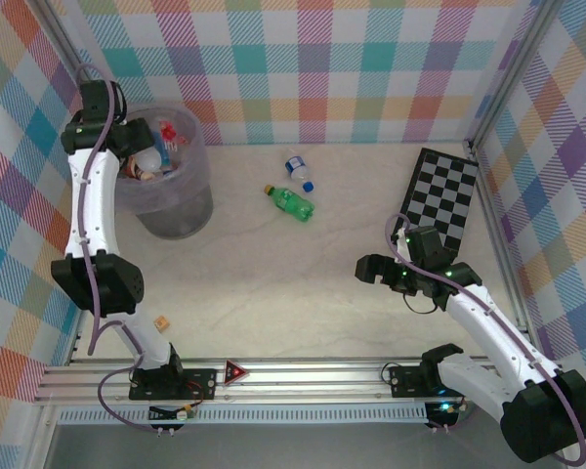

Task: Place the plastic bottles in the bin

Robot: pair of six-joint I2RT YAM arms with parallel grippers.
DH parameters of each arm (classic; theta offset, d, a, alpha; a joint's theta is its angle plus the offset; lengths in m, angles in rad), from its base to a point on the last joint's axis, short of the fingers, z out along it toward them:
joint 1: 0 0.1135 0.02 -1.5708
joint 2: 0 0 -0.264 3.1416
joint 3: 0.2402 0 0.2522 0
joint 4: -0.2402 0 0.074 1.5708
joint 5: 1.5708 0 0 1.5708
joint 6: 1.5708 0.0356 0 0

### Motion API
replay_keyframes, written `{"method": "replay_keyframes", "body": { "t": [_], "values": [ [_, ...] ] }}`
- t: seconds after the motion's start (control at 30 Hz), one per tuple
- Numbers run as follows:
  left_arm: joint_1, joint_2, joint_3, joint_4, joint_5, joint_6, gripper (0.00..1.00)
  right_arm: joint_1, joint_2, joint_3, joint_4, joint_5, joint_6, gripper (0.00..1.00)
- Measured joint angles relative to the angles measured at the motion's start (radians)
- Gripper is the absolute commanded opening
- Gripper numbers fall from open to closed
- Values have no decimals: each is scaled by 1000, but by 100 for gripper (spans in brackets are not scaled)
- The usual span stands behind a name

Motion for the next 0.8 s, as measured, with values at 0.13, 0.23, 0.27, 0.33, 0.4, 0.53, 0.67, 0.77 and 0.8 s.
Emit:
{"method": "replay_keyframes", "body": {
  "t": [0.13, 0.23, 0.27, 0.33, 0.4, 0.53, 0.67, 0.77, 0.8],
  "values": [
    [0, -40, 15, -3, 11, 4, 66, 0, 0, 0, 1, -7, 0, 96],
    [0, -69, 16, -10, 25, 3, 66, 0, 0, 0, 5, -12, 0, 95],
    [-1, -79, 16, -16, 29, 3, 66, 0, 0, 0, 6, -14, 0, 95],
    [-13, -98, 16, -28, 29, 2, 67, 0, 0, 0, 7, -14, 2, 95],
    [-32, -119, 16, -34, 23, -5, 67, 0, 0, 0, 7, -15, 3, 95],
    [-147, -180, 0, -45, -11, -20, 68, 0, 0, 0, 6, -17, 4, 95],
    [-302, -263, -53, -43, -66, -37, 68, 0, -3, 0, 3, -16, 3, 95],
    [-412, -338, -138, -19, -99, -69, 68, 0, -16, 0, -9, -13, 3, 95],
    [-440, -358, -166, -8, -111, -79, 68, 0, -21, 0, -11, -13, 3, 95]
  ]
}}
